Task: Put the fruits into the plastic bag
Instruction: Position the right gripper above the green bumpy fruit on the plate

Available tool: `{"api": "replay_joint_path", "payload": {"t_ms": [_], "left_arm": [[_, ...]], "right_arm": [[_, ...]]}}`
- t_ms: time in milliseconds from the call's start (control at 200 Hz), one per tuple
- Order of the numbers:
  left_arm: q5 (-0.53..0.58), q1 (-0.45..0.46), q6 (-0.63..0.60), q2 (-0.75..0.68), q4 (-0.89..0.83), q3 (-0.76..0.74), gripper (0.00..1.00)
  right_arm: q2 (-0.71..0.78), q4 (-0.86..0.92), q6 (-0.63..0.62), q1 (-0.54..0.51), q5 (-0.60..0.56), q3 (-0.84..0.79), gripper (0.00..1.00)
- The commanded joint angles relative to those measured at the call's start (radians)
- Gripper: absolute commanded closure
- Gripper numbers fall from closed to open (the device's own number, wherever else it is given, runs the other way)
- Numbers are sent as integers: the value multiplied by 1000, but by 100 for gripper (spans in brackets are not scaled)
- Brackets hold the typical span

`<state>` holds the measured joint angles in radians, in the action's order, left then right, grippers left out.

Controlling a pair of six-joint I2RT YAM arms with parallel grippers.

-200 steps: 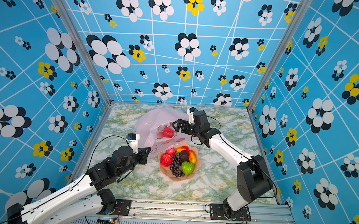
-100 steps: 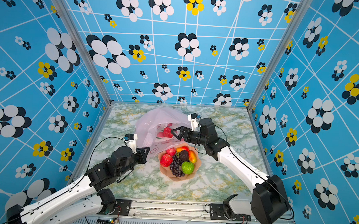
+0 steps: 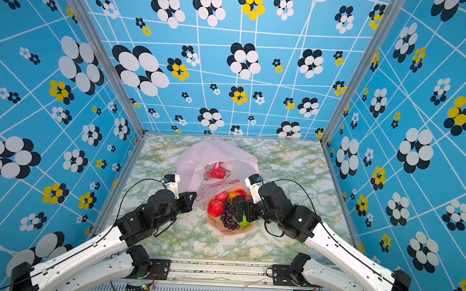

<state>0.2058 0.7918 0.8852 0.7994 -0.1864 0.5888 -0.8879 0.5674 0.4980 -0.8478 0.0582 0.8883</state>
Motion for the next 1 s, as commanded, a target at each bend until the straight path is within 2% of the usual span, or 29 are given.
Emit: {"api": "replay_joint_path", "payload": {"t_ms": [0,95,175,435,565,755,995], "left_arm": [[-22,-6,28,22,-3,-5,100],[-25,-6,33,42,-7,1,100],[-19,-8,20,61,-8,12,100],[-7,-11,-21,109,-29,65,100],[21,-27,-63,115,-21,65,100],[3,-69,-85,125,-13,68,100],[-10,-79,-97,116,-11,45,100]], "right_arm": [[17,204,-66,-4,-145,15,1],[-29,294,-31,-4,-180,41,1],[-84,313,17,-5,-154,39,1],[-139,117,205,-4,-105,-61,2],[-187,73,237,-3,-122,-80,3],[-267,10,275,-2,-109,-89,6],[-348,21,304,-3,-123,-84,8]]}}
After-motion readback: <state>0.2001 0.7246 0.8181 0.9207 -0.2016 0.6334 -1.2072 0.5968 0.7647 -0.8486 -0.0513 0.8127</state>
